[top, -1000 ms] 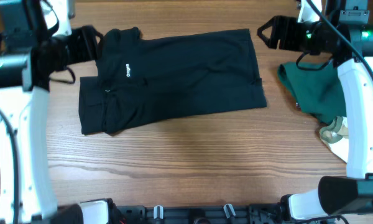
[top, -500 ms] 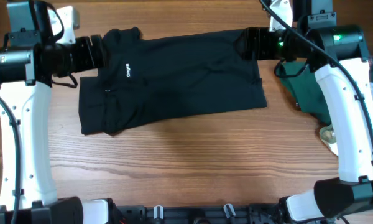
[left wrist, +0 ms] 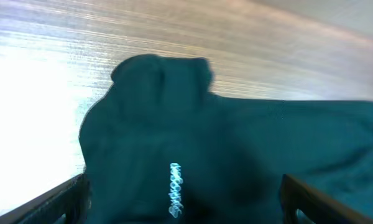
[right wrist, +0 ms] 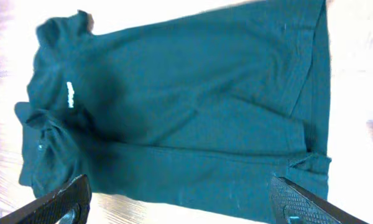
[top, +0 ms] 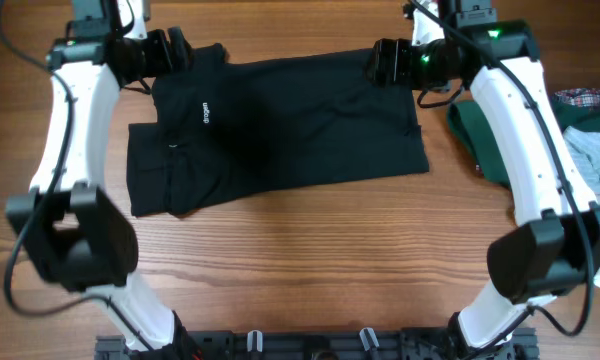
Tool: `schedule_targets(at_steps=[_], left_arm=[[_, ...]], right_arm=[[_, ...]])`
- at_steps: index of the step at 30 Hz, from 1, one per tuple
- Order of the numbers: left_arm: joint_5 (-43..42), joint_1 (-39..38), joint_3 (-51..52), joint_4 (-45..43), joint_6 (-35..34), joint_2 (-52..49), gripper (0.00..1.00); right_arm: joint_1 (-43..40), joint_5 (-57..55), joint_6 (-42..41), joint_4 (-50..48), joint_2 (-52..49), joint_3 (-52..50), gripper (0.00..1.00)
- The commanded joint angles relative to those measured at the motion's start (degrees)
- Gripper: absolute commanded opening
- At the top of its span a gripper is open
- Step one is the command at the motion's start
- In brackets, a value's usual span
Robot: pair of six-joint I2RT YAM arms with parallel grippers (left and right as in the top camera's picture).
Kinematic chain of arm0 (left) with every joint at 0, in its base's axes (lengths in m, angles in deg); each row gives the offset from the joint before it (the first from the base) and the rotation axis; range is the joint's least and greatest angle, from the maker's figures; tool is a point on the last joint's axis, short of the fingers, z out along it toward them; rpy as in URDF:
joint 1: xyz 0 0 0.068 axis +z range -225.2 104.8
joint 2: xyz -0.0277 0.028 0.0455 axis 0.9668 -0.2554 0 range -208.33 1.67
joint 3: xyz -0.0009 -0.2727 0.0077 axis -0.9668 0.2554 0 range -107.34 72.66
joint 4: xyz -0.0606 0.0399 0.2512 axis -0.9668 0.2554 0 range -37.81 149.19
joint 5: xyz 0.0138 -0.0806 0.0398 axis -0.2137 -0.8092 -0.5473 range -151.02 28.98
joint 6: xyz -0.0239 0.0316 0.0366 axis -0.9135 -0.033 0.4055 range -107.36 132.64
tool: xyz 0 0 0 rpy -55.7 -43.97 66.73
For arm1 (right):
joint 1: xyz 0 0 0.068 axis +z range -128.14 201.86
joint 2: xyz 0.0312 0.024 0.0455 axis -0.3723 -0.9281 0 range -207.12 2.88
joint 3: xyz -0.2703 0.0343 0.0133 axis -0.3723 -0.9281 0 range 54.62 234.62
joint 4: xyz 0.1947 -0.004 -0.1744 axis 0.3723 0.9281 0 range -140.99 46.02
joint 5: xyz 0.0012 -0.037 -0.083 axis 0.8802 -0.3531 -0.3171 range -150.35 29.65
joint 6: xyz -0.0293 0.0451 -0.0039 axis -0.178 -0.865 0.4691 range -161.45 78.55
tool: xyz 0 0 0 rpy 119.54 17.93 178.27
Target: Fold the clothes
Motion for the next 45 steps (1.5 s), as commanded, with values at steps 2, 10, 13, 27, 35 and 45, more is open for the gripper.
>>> schedule_targets(at_steps=[2, 10, 13, 27, 35, 45], left_arm=[[7.5, -0.2, 0.1, -10.5, 8.3, -8.1, 0.96], [7.5, -0.5, 0.1, -29.5, 8.9, -18.6, 0.82], [7.4, -1.4, 0.1, -32.2, 8.9, -21.6, 0.80], [8.3, -3.8, 0.0, -32.9, 7.5, -23.9, 0.07], [12.2, -3.8, -0.3, -23.5, 7.5, -12.9, 0.04], [12.1, -5.7, -0.3, 0.1, 7.5, -4.7, 0.08]], right_arm=[[0.0, 0.0, -1.3, 2.0, -2.2, 0.8, 0.92], [0.1, 0.0, -1.6, 6.4, -2.2, 0.7, 0.91], [0.1, 0.0, -1.6, 7.5, -2.2, 0.7, 0.90], [0.3, -0.2, -1.6, 10.1, -2.2, 0.7, 0.90], [0.3, -0.2, -1.5, 10.0, -2.2, 0.7, 0.90], [0.3, -0.4, 0.5, 9.7, -2.2, 0.7, 0.90]])
